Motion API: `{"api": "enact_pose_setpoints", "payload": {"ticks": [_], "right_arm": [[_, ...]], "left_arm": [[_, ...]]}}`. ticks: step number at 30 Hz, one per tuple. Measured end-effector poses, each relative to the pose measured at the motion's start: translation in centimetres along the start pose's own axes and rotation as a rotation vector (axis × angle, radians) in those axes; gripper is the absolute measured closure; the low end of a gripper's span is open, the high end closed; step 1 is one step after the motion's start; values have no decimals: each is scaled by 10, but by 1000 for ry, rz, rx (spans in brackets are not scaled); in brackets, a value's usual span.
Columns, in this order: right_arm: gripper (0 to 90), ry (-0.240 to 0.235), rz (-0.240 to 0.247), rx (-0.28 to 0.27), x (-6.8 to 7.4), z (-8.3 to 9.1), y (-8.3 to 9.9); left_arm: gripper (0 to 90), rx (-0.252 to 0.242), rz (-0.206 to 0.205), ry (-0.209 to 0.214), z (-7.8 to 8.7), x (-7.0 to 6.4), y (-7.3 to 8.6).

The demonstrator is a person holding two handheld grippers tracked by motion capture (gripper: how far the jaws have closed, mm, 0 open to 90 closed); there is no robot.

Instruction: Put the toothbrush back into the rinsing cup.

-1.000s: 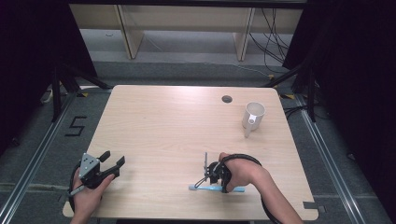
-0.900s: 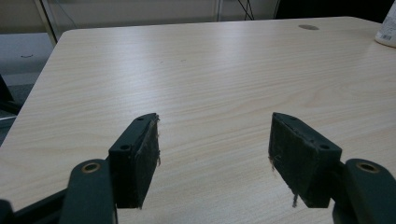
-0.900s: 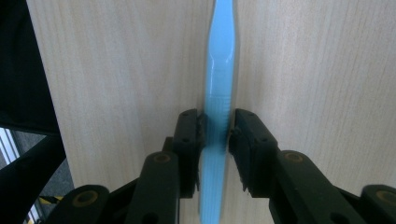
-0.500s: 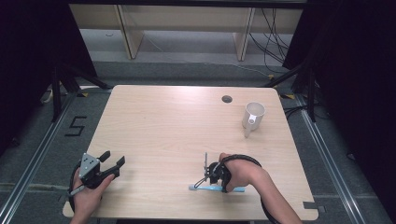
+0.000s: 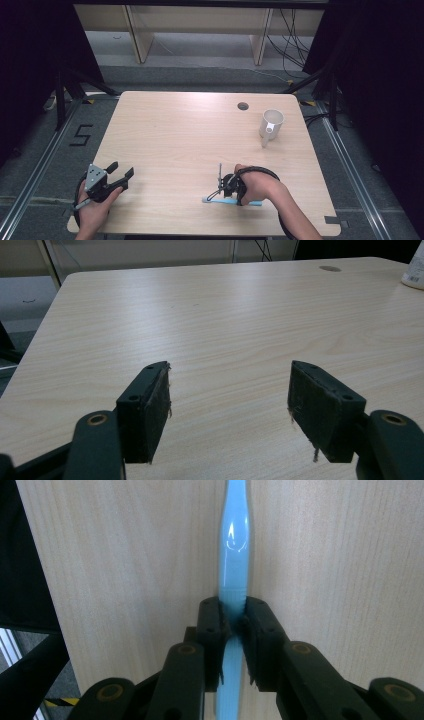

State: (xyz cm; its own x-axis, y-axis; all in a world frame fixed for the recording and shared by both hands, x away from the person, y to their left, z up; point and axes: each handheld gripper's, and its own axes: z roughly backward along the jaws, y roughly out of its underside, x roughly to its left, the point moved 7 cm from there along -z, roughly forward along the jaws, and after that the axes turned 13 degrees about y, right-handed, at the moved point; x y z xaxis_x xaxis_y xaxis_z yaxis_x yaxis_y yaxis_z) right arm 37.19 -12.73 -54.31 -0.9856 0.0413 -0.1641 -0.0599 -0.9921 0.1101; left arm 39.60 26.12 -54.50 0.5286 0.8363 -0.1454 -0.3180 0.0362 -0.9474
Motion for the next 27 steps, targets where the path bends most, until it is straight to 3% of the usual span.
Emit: {"api": "enact_pose_setpoints", "payload": {"ticks": [4,6,9,10,11,13,15,22,23,24,25,27], "right_arm": [[792,6,-1,-3,0,0,0],[792,-4,14,-52,1,-3,-2],[793,8,8,-3,1,1,1],[793,6,11,-9,1,1,0],[793,1,-12,-49,2,-1,-1],[793,16,-6,-27,0,3,1],[794,10,-33,-47,1,4,0],[793,32,-49,-82,-4,11,3],[793,31,-65,-65,-4,14,4],[793,34,-63,-82,-6,15,4],[794,35,-109,-60,-4,18,5],[793,38,-116,-80,-6,21,6]], "left_arm": [[330,-2,0,0,0,0,0],[330,-2,1,1,0,0,0],[329,0,0,2,0,0,0],[329,0,0,1,0,0,0],[329,0,1,0,0,0,0],[329,0,0,0,0,0,0],[329,2,-2,-1,0,0,0],[329,0,0,0,0,0,0],[329,1,0,-1,0,0,0],[329,0,0,-1,0,0,0],[329,0,0,0,0,0,0],[329,-1,0,0,0,0,0]]}}
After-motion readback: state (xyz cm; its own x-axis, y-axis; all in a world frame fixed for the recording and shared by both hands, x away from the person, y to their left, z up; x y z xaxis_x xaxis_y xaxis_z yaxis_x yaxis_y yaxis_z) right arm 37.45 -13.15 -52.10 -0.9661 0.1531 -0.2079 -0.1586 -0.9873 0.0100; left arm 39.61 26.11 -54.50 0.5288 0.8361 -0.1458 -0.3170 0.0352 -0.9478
